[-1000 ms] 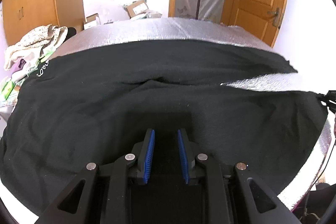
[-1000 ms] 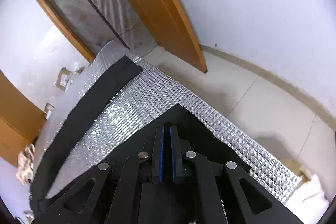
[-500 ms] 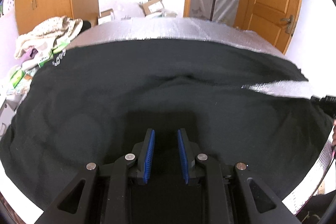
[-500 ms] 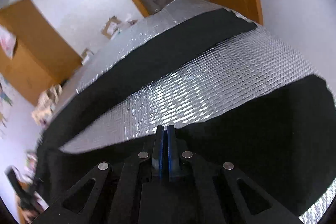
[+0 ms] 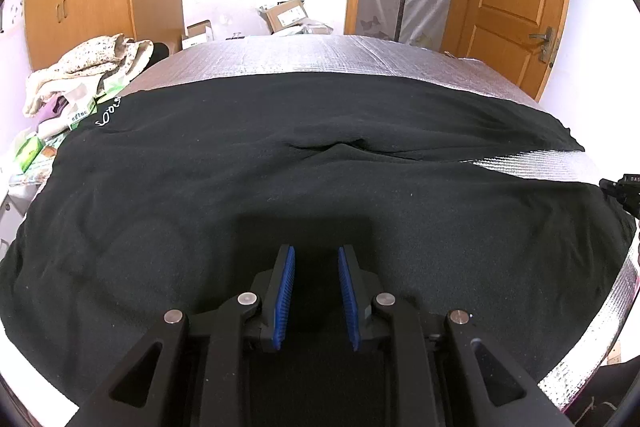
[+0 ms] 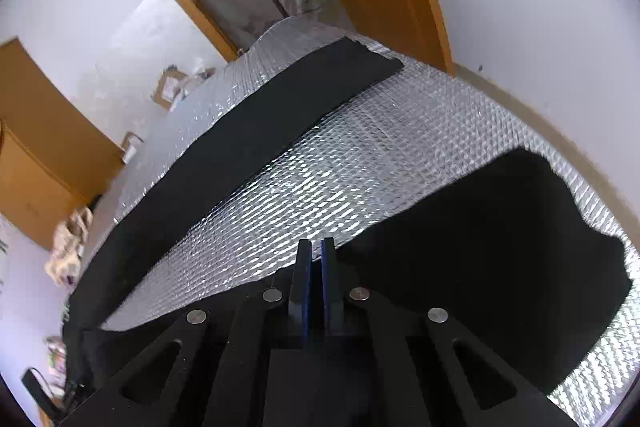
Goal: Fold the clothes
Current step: 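Open the right gripper and bring both grippers to the black garment's edge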
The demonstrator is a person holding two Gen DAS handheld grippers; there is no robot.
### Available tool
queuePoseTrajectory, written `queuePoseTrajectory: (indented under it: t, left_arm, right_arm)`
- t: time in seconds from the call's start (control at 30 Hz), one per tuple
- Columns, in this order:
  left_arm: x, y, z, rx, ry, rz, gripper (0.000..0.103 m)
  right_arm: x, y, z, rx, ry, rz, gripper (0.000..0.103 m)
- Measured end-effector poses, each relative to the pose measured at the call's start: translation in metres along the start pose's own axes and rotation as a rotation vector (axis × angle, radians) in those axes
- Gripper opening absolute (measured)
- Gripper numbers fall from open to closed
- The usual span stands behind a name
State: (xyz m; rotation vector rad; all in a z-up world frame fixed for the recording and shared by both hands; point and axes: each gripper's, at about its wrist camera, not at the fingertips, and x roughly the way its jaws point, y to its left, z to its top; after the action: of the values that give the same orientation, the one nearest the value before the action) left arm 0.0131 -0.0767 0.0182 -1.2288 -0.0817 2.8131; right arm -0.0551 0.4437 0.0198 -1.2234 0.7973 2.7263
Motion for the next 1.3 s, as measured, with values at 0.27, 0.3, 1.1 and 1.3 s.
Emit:
queuePoseTrajectory:
  t: [0.27,0.3,1.1,1.3]
  left_arm:
    - [-0.011,0.017,0.005,-0.037,-0.030,0.041,0.023]
    - [-0.013,0.021,0.005,-0.044,-0.036,0.051,0.023]
    - [-0.035,0.098,0.019,-0.176,-0.100,0.191,0.023]
    - [-0.046,0.094,0.033,-0.146,-0.152,0.183,0.023]
  right_arm:
    - [-0.001,0.087,-0.017,-0.252,0.025,0.162,0.013]
    - [0.000,0.095,-0.021,-0.275,0.023,0.174,0.013]
    - [0.004,0.213,-0.066,-0.579,-0.033,0.458,0.022]
    - [0.013,0.252,-0.077,-0.712,0.029,0.488,0.031]
